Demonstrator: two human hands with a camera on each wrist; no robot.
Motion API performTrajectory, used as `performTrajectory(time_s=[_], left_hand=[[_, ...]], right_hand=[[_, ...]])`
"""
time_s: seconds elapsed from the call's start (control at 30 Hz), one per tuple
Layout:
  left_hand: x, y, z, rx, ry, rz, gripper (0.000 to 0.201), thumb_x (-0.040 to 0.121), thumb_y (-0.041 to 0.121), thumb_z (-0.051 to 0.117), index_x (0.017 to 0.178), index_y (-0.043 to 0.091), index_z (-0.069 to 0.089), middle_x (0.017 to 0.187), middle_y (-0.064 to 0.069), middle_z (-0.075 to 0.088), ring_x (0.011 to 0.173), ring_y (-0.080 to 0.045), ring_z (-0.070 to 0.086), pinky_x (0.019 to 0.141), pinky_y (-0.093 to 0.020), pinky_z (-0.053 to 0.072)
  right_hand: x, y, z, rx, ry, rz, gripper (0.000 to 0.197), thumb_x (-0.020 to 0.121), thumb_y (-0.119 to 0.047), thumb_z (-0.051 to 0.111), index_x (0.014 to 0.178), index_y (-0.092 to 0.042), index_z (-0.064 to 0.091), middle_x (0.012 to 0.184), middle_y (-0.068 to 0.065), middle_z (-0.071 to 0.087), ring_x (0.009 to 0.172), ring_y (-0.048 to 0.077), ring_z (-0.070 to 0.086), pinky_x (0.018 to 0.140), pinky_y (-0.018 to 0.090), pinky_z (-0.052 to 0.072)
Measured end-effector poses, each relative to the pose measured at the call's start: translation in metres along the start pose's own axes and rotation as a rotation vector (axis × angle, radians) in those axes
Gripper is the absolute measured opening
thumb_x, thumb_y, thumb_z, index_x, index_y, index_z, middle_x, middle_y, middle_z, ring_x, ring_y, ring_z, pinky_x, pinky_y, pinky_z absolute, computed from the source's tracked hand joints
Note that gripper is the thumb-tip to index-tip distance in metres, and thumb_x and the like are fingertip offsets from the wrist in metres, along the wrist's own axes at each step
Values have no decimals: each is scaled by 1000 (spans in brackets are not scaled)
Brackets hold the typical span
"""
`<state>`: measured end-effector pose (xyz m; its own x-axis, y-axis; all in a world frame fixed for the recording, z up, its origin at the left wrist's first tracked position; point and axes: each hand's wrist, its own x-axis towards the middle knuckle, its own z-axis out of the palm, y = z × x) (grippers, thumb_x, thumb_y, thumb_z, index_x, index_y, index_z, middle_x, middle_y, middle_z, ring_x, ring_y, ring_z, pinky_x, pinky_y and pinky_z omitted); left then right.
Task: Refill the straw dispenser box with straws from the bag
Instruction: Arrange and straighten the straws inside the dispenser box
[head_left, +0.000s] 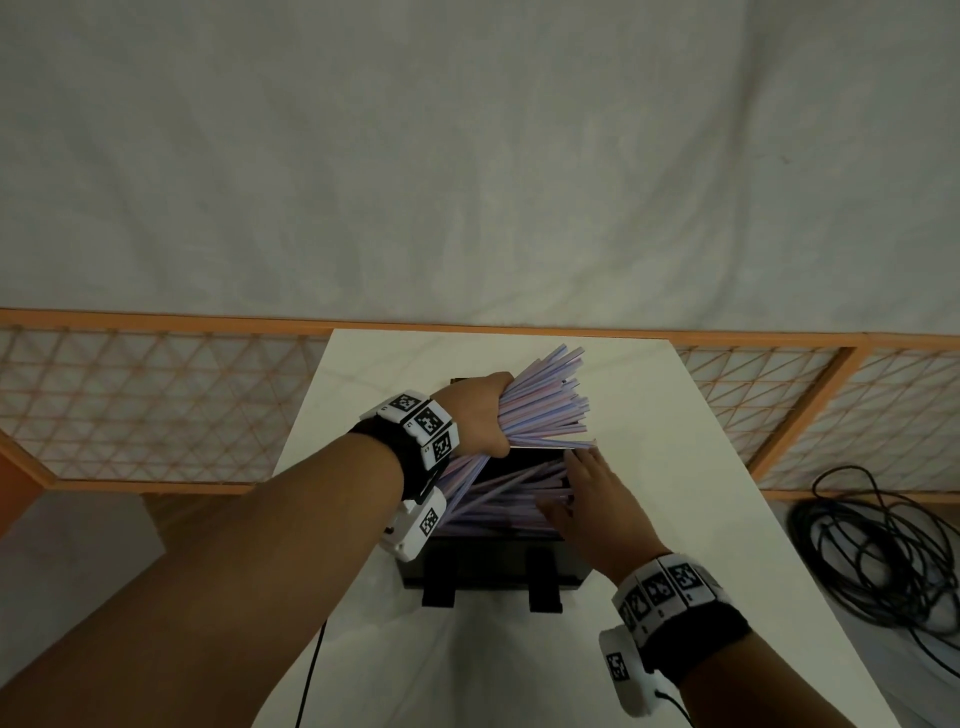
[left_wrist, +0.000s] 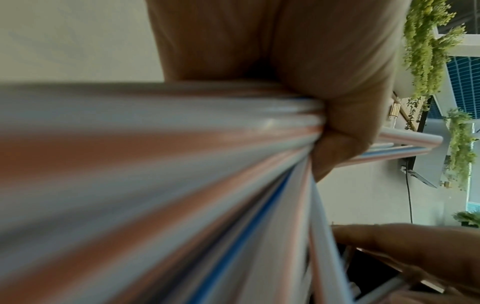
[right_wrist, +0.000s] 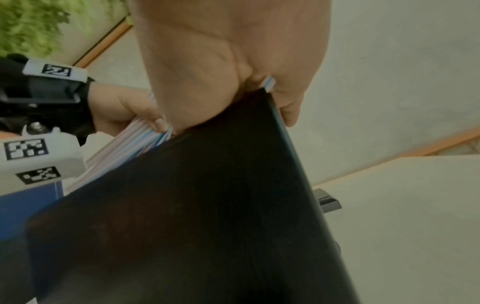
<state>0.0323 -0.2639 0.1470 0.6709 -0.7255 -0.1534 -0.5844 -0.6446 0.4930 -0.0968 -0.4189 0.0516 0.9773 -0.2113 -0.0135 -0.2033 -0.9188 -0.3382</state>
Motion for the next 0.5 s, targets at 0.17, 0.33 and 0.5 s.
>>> performTrajectory(time_s=[0.17, 0.33, 0.5], left_hand=[[-3, -5, -2, -18, 8, -9, 57, 67, 18, 74, 116, 14, 45, 91, 0, 52, 80, -23, 54, 70, -30, 45], [-3, -5, -2, -25, 0, -6, 59, 67, 18, 74, 117, 14, 44, 93, -1, 52, 81, -24, 55, 70, -30, 45], [-3, -6, 0, -35, 6, 9, 63, 67, 16, 75, 122, 12, 44, 97, 0, 52, 85, -21, 54, 72, -28, 43]], right_hand=[[0, -3, -12, 68, 195, 102, 81, 86, -52, 56, 148, -12, 23, 159, 10, 7, 146, 27, 13, 117, 38, 19], [4, 0, -7, 55, 92, 50, 60, 89, -45, 54, 136, -9, 46, 151, 12, 34, 133, 28, 42, 105, 37, 40], [-1, 2, -4, -25, 313, -117, 26, 80, -26, 51, 72, -11, 70, 81, 8, 72, 77, 29, 66, 69, 31, 52]])
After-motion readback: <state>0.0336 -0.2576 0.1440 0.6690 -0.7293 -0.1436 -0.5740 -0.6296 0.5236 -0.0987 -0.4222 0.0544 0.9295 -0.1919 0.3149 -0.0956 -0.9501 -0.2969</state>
